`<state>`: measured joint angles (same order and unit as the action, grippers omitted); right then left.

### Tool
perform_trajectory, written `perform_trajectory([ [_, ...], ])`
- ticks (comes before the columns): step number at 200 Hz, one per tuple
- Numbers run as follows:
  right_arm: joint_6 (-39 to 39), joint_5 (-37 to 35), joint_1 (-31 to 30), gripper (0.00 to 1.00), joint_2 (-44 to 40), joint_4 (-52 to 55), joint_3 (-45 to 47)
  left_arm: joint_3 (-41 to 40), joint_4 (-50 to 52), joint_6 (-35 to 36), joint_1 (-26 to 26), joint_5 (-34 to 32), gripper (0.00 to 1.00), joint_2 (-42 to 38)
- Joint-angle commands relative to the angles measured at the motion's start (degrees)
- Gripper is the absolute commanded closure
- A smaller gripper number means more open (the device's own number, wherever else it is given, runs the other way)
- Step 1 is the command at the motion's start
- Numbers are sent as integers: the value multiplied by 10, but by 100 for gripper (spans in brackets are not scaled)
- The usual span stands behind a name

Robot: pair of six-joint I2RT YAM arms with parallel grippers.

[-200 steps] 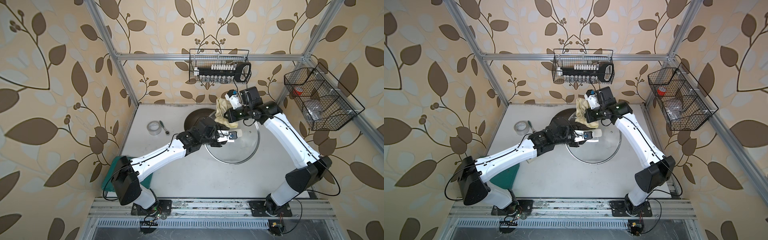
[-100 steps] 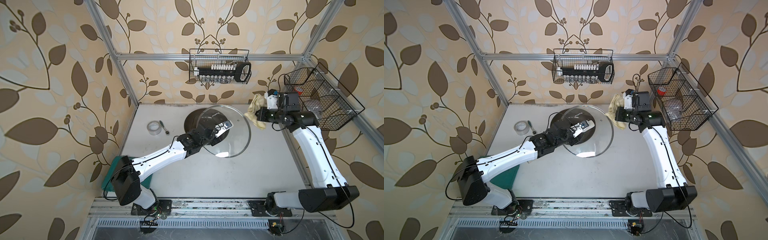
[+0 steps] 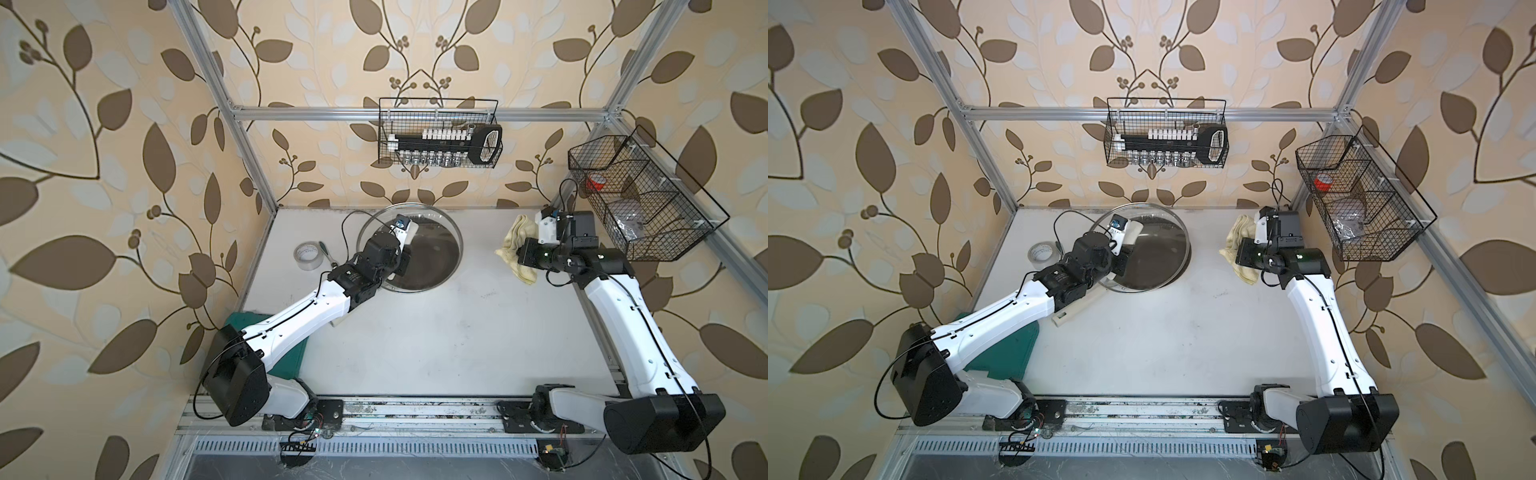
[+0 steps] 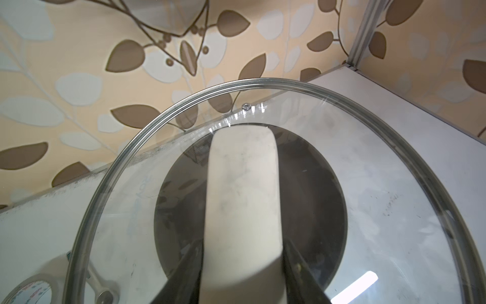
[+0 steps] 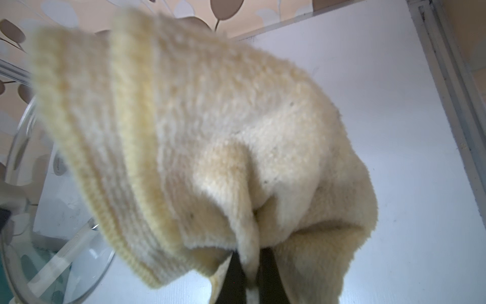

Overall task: Wipe the pot lid with a cloth
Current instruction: Place the cleaning item at the center of the board.

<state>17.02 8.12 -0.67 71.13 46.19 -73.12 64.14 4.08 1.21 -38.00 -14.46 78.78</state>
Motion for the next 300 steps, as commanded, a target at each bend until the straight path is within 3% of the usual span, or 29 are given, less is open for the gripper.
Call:
perform_trajectory([
  [1,23,10,1,100,22,-44,51,29,-180,-28,4,-11,100,-75],
  [30,56,6,1,100,78,-85,102,31,-177,-19,7,-6,100,-85],
  [90,79,-14,1,100,235,-91,121,33,-157,12,8,27,100,-99],
  [110,77,-21,1,80,262,-99,121,36,-144,13,9,35,100,-101],
  [127,73,-24,1,47,255,-101,123,35,-143,16,9,39,100,-101],
  [140,65,-22,1,29,237,-101,123,35,-139,17,9,46,100,-96],
  [160,58,-30,2,12,200,-92,123,35,-138,13,11,49,100,-88],
  [179,43,-38,2,4,165,-74,116,39,-137,9,18,57,100,-74],
  [263,14,-8,1,4,34,-4,85,36,-204,18,25,46,100,18],
  [300,22,3,7,5,99,95,77,48,-218,20,30,59,100,54],
])
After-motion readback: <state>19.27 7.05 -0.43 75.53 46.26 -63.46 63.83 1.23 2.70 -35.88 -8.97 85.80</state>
